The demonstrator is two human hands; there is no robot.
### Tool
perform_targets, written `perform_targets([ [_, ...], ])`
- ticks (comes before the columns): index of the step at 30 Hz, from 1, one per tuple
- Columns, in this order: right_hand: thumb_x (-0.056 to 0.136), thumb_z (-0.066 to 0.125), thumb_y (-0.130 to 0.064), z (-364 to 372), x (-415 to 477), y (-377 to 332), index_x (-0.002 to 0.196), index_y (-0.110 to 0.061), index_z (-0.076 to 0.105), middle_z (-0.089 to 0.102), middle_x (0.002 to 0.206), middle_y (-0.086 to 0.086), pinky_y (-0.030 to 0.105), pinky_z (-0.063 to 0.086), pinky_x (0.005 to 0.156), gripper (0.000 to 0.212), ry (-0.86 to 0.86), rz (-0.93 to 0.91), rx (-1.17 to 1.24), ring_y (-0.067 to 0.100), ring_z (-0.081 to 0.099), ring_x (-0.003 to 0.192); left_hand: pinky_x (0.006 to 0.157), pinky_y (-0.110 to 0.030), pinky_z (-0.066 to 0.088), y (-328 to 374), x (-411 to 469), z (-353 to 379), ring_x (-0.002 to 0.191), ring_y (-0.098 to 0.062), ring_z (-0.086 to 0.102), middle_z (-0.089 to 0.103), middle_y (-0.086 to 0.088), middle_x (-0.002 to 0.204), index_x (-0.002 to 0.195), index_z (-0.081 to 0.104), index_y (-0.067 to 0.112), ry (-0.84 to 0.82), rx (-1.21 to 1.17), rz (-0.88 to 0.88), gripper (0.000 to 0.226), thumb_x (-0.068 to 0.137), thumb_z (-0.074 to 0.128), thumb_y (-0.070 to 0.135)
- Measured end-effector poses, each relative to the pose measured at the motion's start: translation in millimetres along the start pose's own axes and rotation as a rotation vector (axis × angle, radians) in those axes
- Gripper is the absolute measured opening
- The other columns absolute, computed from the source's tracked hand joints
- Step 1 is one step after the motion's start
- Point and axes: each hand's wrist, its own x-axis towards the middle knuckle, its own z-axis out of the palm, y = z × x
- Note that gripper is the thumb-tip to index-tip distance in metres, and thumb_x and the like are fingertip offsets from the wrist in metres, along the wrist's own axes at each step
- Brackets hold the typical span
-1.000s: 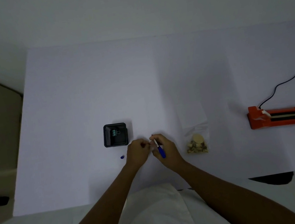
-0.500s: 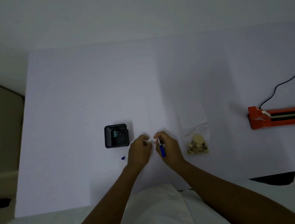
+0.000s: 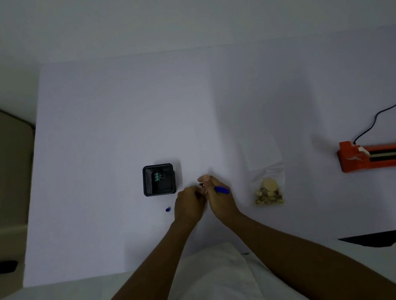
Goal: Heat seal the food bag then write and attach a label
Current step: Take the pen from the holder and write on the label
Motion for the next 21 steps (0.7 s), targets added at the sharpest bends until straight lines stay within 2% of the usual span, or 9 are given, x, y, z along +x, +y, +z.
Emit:
perform_targets([
  [1, 0.103, 0.044, -0.031, 0, 1, -1, 0.101, -0.009, 0.068, 0.066, 0.082, -0.001, 0.015, 0.048, 0.076, 0.033, 0.023, 0.019, 0.016, 0.005, 0.062, 0.077, 0.064, -0.032, 0.050, -1, 1, 0, 0.061, -0.017, 0.058, 0.066, -0.008, 0.069, 0.072, 0.066, 0.007, 0.004, -0.005, -0.011, 0.018, 0.088, 0.060, 0.011],
  [4, 0.100, 0.050, -0.033, -1, 6, 4, 0.089, -0.003, 0.068, 0.067, 0.078, 0.011, 0.020, 0.050, 0.071, 0.036, 0.067, -0.018, -0.020, 0.012, 0.061, 0.072, 0.067, -0.029, 0.052, -4, 3, -2, 0.067, -0.015, 0.063, 0.069, -0.006, 0.075, 0.077, 0.070, 0.009, 0.006, -0.023, -0.013, 0.012, 0.087, 0.065, 0.014],
  [7, 0.097, 0.055, -0.034, -1, 8, 6, 0.079, -0.007, 0.067, 0.067, 0.074, 0.010, 0.025, 0.051, 0.068, 0.035, 0.052, -0.054, -0.083, 0.017, 0.063, 0.070, 0.068, -0.029, 0.052, -4, 3, -4, 0.067, -0.015, 0.062, 0.070, -0.008, 0.076, 0.078, 0.071, 0.008, 0.002, -0.026, -0.023, 0.012, 0.087, 0.066, 0.015],
  [9, 0.097, 0.054, -0.036, -1, 9, 8, 0.080, -0.006, 0.068, 0.069, 0.076, 0.013, 0.032, 0.054, 0.073, 0.037, 0.072, -0.017, -0.050, 0.024, 0.066, 0.076, 0.069, -0.028, 0.052, -4, 3, -5, 0.068, -0.015, 0.063, 0.071, -0.009, 0.078, 0.079, 0.071, 0.007, 0.000, -0.037, -0.022, 0.011, 0.087, 0.066, 0.015],
  [11, 0.098, 0.053, -0.036, -2, 7, 7, 0.085, -0.004, 0.070, 0.071, 0.082, 0.016, 0.033, 0.055, 0.078, 0.039, 0.083, 0.019, 0.008, 0.027, 0.068, 0.081, 0.071, -0.029, 0.054, -3, 3, -5, 0.071, -0.017, 0.065, 0.071, -0.009, 0.080, 0.082, 0.072, 0.007, -0.007, -0.042, -0.025, 0.011, 0.087, 0.066, 0.013],
  [14, 0.097, 0.057, -0.034, -5, 6, 6, 0.081, -0.002, 0.070, 0.069, 0.076, 0.015, 0.029, 0.053, 0.072, 0.037, 0.058, -0.042, -0.023, 0.024, 0.066, 0.073, 0.070, -0.033, 0.056, -3, 3, -5, 0.068, -0.018, 0.065, 0.070, -0.007, 0.074, 0.076, 0.072, 0.009, -0.007, -0.048, -0.053, 0.013, 0.086, 0.065, 0.013],
  [17, 0.096, 0.059, -0.025, -5, 6, 5, 0.074, -0.016, 0.068, 0.065, 0.067, -0.003, 0.017, 0.048, 0.064, 0.026, 0.033, -0.155, -0.143, 0.007, 0.061, 0.063, 0.065, -0.033, 0.055, -1, 2, -6, 0.059, -0.014, 0.060, 0.063, 0.000, 0.062, 0.065, 0.066, 0.015, -0.005, -0.047, -0.081, 0.021, 0.086, 0.066, 0.016],
  [19, 0.097, 0.057, -0.024, -3, 7, 7, 0.067, -0.021, 0.061, 0.058, 0.060, -0.008, 0.014, 0.042, 0.059, 0.031, 0.037, -0.152, -0.193, 0.005, 0.055, 0.057, 0.064, -0.030, 0.054, 0, 2, -6, 0.055, -0.010, 0.057, 0.059, 0.003, 0.059, 0.062, 0.064, 0.017, 0.000, -0.053, -0.096, 0.023, 0.085, 0.066, 0.016],
  [21, 0.098, 0.055, -0.024, -3, 8, 12, 0.065, -0.018, 0.059, 0.054, 0.058, -0.008, 0.013, 0.039, 0.058, 0.034, 0.032, -0.145, -0.219, 0.005, 0.051, 0.054, 0.063, -0.028, 0.052, 2, 3, -6, 0.054, -0.009, 0.055, 0.058, 0.003, 0.059, 0.062, 0.064, 0.017, 0.005, -0.057, -0.107, 0.023, 0.085, 0.067, 0.016],
])
